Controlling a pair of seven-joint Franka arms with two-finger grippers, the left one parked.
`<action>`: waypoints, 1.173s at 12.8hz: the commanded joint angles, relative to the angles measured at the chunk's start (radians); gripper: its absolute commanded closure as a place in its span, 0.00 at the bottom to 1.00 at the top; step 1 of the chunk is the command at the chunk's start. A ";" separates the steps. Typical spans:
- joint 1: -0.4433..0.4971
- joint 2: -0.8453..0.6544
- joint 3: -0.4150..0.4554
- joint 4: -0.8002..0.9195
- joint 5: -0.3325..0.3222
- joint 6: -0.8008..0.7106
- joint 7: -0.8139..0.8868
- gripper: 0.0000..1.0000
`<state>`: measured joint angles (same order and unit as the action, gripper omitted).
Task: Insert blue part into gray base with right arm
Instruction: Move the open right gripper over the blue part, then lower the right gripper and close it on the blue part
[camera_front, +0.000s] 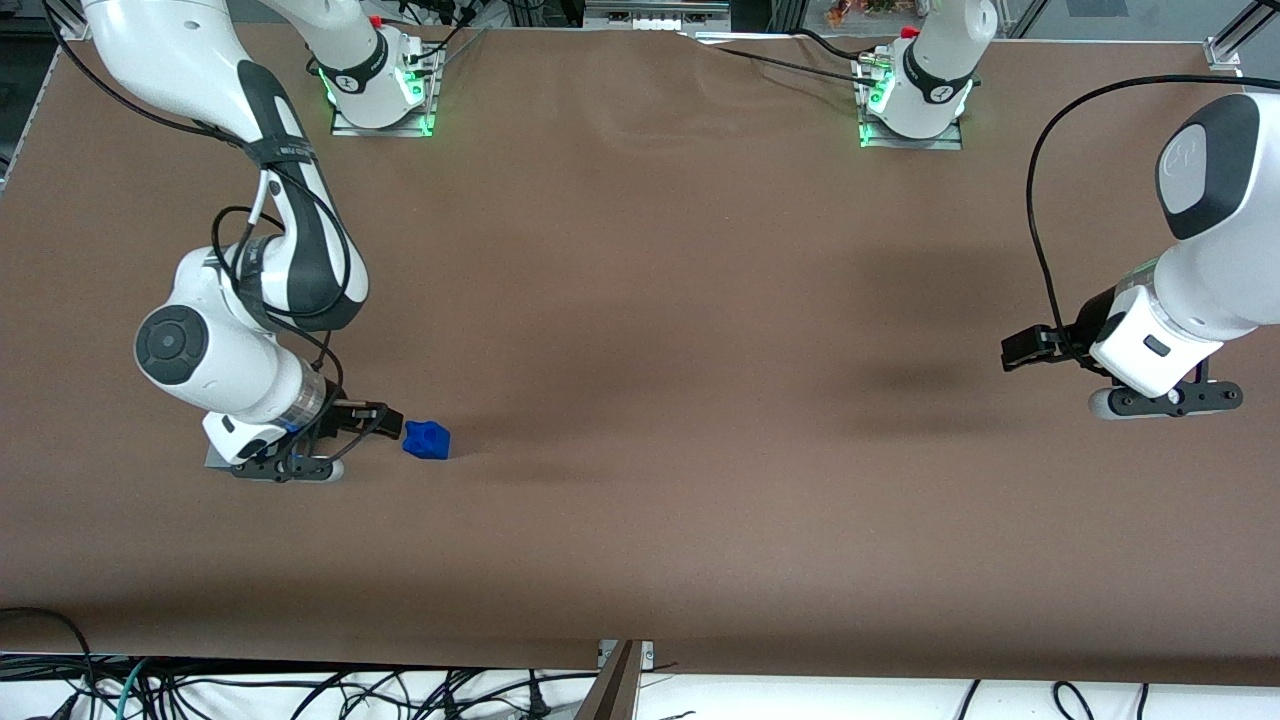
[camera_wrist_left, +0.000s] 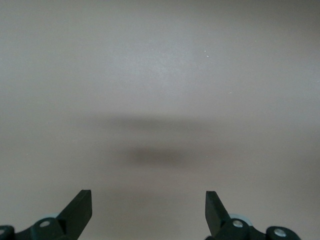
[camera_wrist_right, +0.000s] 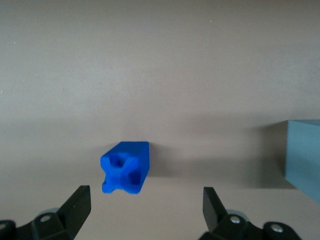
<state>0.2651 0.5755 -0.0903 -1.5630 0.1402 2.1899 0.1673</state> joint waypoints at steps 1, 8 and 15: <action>0.017 0.035 0.012 0.014 0.015 0.051 0.064 0.01; 0.046 0.102 0.012 0.015 0.010 0.143 0.113 0.01; 0.063 0.132 0.012 0.014 -0.004 0.134 0.092 0.01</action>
<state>0.3111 0.6969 -0.0777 -1.5617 0.1404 2.3259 0.2656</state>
